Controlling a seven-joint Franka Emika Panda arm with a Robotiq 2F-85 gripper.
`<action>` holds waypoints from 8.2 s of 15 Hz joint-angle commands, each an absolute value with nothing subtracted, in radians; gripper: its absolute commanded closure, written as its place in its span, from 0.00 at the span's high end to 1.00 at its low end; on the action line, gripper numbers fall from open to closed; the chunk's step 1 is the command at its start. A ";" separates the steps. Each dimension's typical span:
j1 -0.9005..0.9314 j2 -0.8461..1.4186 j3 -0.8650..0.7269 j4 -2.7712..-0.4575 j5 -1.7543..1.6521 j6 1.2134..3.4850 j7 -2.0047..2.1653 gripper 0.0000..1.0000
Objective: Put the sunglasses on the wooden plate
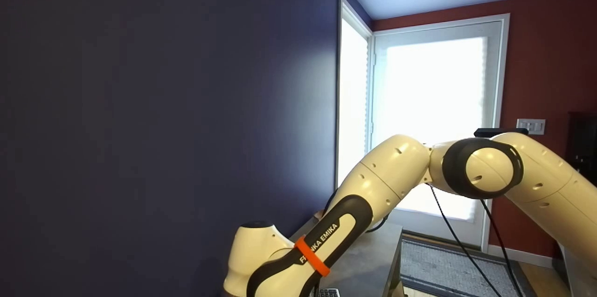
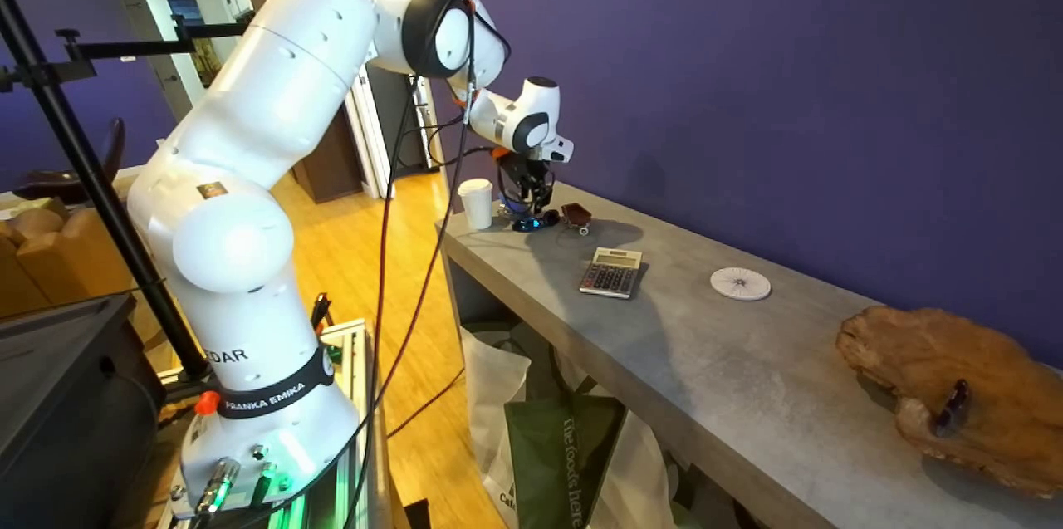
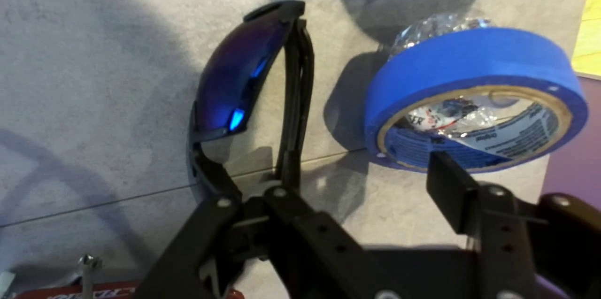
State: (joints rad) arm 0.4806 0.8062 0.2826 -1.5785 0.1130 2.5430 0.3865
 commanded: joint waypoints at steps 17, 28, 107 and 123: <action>0.630 0.829 0.110 -1.485 0.076 2.362 0.581 0.40; 0.643 0.872 0.080 -1.412 0.033 2.291 0.626 0.34; -0.130 0.416 -0.182 -1.652 0.216 2.393 0.679 0.02; -0.276 0.874 -0.163 -1.169 0.370 2.276 0.848 0.02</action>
